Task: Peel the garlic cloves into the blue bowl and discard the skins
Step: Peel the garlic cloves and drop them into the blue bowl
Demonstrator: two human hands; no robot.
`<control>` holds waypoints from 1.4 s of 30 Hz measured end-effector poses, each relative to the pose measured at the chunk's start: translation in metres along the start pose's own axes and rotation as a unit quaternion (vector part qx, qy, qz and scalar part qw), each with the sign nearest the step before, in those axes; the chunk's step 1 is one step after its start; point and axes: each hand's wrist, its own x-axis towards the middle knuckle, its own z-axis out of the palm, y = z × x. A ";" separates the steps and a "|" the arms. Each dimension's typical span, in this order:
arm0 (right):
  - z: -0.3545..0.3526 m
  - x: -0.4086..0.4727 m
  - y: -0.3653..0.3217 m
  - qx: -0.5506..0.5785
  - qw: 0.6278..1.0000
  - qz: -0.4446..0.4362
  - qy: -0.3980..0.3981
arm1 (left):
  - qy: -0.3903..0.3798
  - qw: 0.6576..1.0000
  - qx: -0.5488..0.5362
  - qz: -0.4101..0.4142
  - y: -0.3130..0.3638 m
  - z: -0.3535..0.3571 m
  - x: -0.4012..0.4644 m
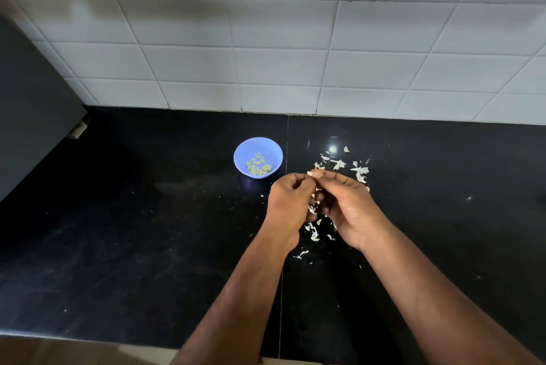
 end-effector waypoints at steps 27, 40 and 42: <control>0.094 0.073 -0.001 -0.240 0.966 -0.091 0.043 | 0.183 0.981 0.044 0.051 -0.001 -0.107 -0.002; 0.101 0.030 0.016 0.006 0.997 0.058 -0.059 | 0.128 0.981 -0.127 0.071 0.005 -0.087 0.008; 0.103 0.021 0.017 0.088 0.988 0.110 -0.064 | 0.128 0.979 -0.127 0.094 0.001 -0.083 0.006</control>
